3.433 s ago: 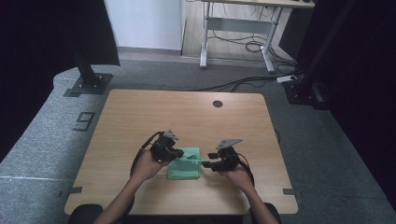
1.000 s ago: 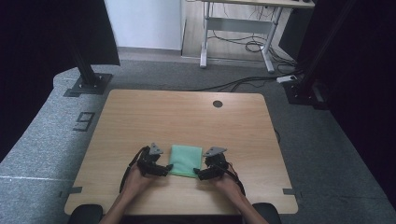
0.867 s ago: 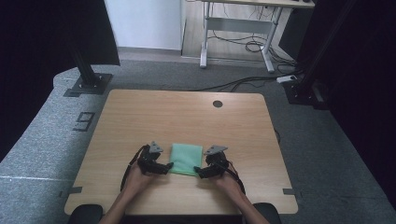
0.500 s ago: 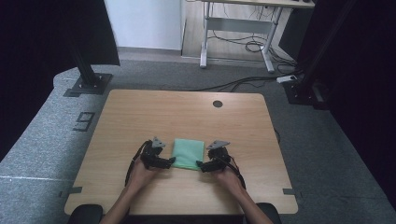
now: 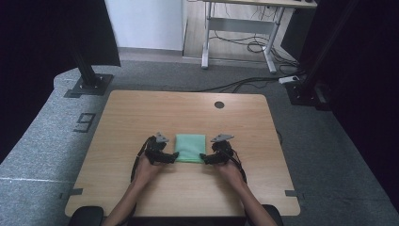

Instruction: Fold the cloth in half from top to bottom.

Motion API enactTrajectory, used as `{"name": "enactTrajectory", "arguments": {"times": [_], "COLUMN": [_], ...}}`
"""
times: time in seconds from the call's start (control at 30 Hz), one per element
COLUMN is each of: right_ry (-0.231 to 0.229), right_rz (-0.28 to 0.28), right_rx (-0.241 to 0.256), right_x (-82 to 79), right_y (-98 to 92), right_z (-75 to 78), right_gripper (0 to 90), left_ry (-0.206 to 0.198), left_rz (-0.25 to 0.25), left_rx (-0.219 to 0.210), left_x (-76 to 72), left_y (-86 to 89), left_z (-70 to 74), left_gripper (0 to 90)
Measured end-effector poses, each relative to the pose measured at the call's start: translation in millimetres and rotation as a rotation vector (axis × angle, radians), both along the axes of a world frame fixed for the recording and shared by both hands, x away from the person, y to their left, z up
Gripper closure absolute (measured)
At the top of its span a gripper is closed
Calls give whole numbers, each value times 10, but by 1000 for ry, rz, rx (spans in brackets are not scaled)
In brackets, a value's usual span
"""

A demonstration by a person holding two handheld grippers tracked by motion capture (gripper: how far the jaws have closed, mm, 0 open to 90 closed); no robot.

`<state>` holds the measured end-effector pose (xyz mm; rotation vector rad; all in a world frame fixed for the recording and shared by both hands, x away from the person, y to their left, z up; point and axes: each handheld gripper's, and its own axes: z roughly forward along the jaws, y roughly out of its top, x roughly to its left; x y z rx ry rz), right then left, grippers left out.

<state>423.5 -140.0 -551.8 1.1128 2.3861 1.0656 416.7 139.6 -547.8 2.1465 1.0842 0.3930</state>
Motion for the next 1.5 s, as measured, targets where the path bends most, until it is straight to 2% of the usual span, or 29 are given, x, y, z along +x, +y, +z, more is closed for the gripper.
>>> {"name": "enactTrajectory", "arguments": {"times": [0.37,0.47,0.63,0.7,0.87,1.03,1.33,1.5], "right_ry": [21,32,9,2,-18,-24,-32,-56], "right_rz": [2,6,20,31,61,63,63,73], "right_rx": [24,49,83,92,60,46,29,20], "right_x": [8,5,-25,-49,-136,-215,-374,-476], "right_y": [-10,-39,-84,-100,-126,-173,-277,-337], "right_z": [19,44,146,190,270,306,372,428], "right_gripper": [192,195,142,136,115,24,0,0], "left_ry": [8,-3,-29,-30,-34,-32,-57,-69], "left_rz": [2,-2,-32,-54,-71,-83,-82,-80], "left_rx": [-21,-13,4,11,11,-8,5,16], "left_x": [21,11,-68,-116,-225,-326,-526,-619], "left_y": [19,28,39,51,108,180,333,415], "left_z": [8,64,202,239,293,343,397,382], "left_gripper": [131,114,94,55,37,26,8,0]}}
